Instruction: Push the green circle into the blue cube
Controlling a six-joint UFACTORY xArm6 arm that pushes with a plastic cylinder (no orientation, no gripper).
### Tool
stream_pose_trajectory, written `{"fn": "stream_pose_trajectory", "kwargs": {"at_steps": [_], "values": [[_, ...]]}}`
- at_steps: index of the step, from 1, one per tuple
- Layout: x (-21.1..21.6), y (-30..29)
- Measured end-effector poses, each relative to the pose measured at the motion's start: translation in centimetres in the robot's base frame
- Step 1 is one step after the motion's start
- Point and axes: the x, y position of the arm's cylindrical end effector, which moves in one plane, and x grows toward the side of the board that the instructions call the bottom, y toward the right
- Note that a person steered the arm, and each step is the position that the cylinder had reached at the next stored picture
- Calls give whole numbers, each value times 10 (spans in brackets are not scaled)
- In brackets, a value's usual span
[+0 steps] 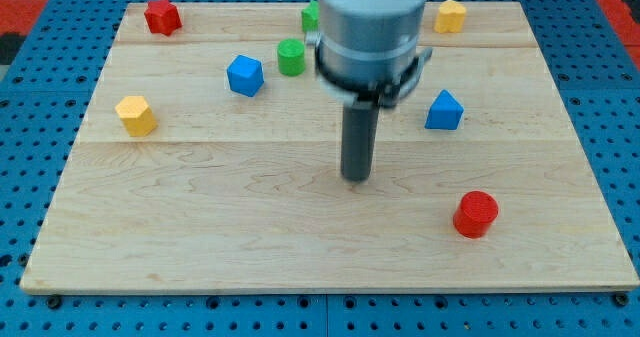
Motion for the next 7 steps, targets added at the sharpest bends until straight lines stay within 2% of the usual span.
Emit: {"fn": "stream_pose_trajectory", "kwargs": {"at_steps": [2,3,4,5,7], "values": [[-164,14],[-186,4],[-175,-78],[-136,-103],[-144,-132]]}}
